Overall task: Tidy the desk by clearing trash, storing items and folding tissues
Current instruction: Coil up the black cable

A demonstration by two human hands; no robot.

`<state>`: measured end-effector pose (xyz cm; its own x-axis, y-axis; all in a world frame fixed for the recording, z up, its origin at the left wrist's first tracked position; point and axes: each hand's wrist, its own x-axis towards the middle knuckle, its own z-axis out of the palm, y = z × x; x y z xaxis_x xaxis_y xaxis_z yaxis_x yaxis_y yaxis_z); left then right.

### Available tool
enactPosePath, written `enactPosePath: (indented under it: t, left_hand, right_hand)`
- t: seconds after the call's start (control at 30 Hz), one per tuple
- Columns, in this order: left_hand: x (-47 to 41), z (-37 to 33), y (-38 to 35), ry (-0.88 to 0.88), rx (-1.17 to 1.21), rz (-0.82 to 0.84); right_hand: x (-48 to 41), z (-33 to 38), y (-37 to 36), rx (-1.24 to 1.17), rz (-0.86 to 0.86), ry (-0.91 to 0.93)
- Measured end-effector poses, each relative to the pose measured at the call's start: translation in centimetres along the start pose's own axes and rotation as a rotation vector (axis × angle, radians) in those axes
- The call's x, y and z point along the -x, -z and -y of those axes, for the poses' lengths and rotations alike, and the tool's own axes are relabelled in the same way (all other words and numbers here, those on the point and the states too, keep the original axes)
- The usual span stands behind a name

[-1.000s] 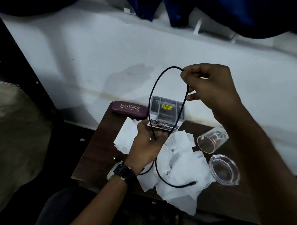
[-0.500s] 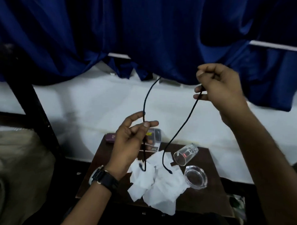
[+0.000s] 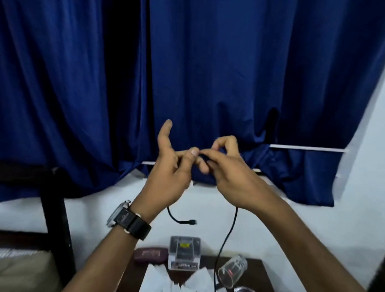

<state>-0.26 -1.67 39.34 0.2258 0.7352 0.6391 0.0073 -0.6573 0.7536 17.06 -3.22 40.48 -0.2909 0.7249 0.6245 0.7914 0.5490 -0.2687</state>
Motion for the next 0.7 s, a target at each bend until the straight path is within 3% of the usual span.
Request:
enactPosePath:
  t: [0.17,0.33,0.47,0.6,0.7]
  left_hand:
    - [-2.0,-2.6,0.8,0.177,0.232,-0.046]
    - [-0.3,-2.3,2.4,0.349,0.257,0.163]
    - [0.8,-2.8,3.8,0.491,0.583,0.266]
    - [0.7,-3.3,4.9,0.374,0.94,0.275]
    - [-1.0,-3.6,4.9,0.201,1.083,0.148]
  right_hand:
    - [-2.5,0.6,3.2,-0.229,-0.149,-0.095]
    - [-3.6,0.0,4.4,-0.412,-0.386,-0.331]
    - [-3.7,-0.1,4.0,-0.483,-0.442,-0.443]
    - [-3.5,-1.5,2.8,-0.403,-0.322,-0.524]
    - [-3.3,-1.8,1.5,-0.285,-0.204,-0.501]
